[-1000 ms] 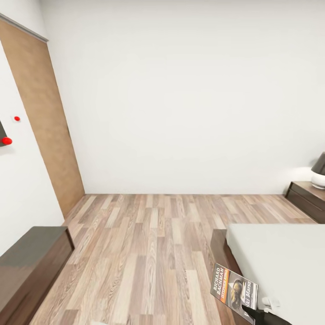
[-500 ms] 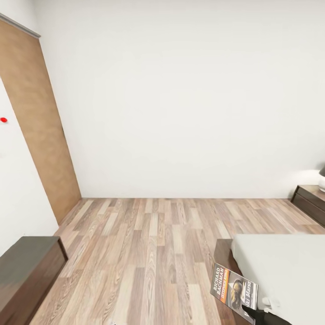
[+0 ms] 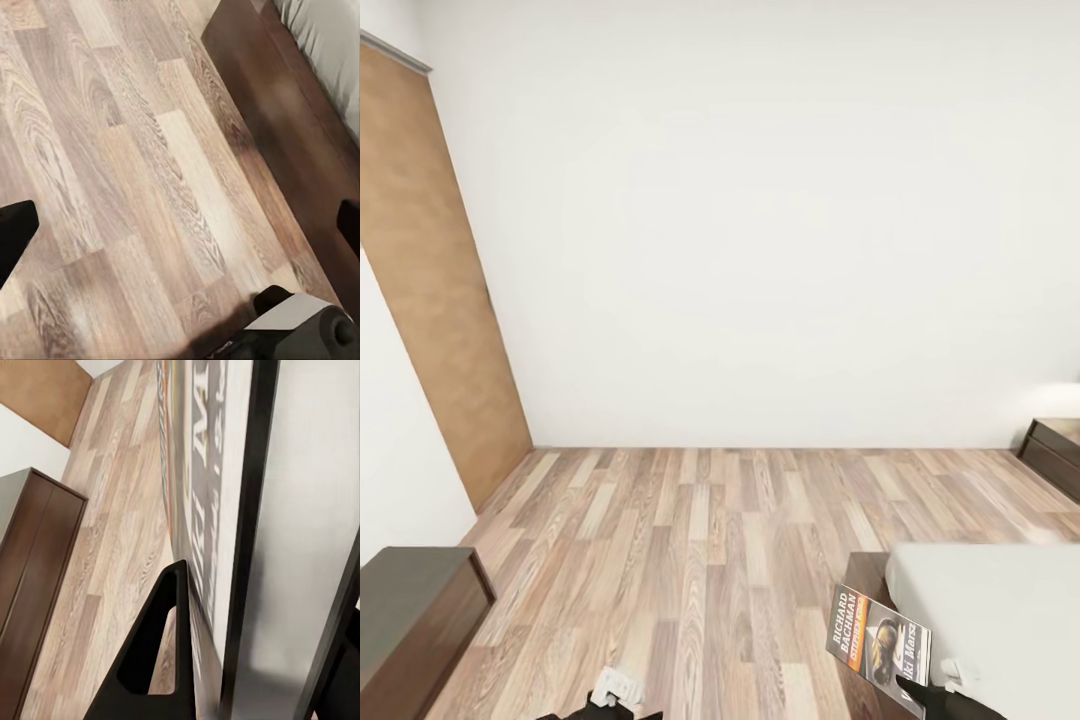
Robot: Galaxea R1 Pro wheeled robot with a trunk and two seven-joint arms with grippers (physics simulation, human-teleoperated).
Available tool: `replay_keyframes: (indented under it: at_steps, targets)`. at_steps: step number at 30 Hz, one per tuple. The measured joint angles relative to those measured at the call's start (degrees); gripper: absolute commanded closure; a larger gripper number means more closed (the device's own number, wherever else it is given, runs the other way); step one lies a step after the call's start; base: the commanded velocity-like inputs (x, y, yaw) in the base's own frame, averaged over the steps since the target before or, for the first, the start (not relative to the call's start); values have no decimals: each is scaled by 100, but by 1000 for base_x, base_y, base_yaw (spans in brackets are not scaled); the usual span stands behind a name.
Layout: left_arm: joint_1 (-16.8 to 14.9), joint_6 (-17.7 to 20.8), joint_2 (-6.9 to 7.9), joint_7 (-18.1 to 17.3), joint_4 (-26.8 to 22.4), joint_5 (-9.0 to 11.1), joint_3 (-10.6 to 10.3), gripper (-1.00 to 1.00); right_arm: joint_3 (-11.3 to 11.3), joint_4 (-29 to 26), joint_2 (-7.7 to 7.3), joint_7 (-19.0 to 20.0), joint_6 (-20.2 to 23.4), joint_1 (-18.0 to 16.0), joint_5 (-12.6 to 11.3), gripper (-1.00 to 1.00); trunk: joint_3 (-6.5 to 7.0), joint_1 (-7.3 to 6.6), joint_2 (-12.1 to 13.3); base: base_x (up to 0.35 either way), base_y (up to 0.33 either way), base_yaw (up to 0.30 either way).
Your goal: In the bedroom, move the book from the bed onto either nightstand, and place the two sandals side by side next to the bed.
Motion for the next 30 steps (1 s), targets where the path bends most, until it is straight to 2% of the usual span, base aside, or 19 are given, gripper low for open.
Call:
replay_keyframes:
  at_steps: [5, 12, 30]
  targets:
    - [0, -302, 22, 180, 142, -5, -7, -100, 0, 0, -1, 4, 0, 0, -1, 100, 0, 0, 0, 212, 0, 0]
    - [0, -329, 16, 220, 152, -6, -8, -100, 3, 0, -6, 6, 0, 0, 1, 100, 0, 0, 0, 237, 0, 0]
    - [0, -326, 0, 223, 157, -5, -8, -100, 1, 0, -6, 6, 0, 0, -1, 100, 0, -1, 0, 328, 0, 0]
